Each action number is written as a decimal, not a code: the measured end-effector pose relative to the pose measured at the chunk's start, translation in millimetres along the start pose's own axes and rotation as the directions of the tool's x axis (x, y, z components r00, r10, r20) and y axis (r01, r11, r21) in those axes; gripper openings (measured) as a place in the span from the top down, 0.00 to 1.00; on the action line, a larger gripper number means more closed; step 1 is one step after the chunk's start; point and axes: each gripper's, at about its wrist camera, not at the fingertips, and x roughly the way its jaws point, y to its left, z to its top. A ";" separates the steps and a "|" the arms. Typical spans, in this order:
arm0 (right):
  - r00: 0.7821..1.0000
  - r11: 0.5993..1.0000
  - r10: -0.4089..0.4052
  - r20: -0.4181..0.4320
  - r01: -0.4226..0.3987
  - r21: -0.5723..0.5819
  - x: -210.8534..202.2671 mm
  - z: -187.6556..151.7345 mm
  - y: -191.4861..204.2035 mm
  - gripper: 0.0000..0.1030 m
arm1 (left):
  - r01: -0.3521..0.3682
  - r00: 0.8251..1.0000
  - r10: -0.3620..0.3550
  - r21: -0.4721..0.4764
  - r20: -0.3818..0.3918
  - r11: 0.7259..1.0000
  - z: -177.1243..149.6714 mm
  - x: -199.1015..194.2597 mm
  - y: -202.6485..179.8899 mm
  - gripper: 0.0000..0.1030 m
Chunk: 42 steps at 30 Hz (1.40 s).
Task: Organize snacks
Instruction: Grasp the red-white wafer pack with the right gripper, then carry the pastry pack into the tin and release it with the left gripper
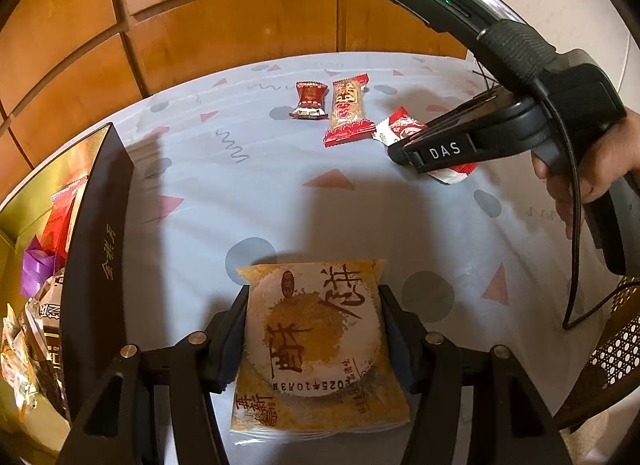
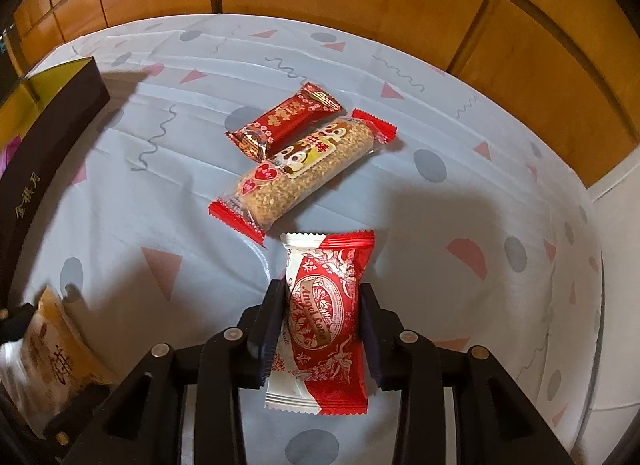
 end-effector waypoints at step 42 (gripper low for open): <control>0.997 0.997 -0.048 0.057 0.052 -0.056 -5.8 -10.0 7.7 0.66 | -0.193 0.967 0.247 -0.436 0.069 0.879 -35.7 -124.8 184.1 0.42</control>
